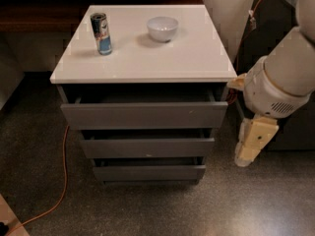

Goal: Place redbull can into bottom drawer

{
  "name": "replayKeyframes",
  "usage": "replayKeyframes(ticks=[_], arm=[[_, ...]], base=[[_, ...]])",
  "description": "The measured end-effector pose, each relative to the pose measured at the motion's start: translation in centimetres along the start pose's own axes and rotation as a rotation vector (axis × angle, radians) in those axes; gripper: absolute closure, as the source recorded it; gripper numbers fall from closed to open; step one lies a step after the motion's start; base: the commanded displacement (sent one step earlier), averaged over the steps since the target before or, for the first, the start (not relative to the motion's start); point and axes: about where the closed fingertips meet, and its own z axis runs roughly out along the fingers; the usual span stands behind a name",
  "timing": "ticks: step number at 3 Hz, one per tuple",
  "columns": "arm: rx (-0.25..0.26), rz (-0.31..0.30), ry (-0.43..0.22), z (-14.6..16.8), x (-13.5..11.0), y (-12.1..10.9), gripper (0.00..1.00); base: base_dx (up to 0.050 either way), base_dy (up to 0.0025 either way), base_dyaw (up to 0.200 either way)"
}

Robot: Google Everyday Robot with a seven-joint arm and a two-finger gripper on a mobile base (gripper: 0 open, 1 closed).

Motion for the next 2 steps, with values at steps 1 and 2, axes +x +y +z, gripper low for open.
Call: replayKeyframes(ticks=[1, 2], arm=[[-0.03, -0.035, -0.04, 5.3, -0.2, 2.4, 0.0], [-0.029, -0.091, -0.074, 9.4, -0.4, 4.4, 0.0]], base=[[0.0, 0.0, 0.0], [0.0, 0.0, 0.0]])
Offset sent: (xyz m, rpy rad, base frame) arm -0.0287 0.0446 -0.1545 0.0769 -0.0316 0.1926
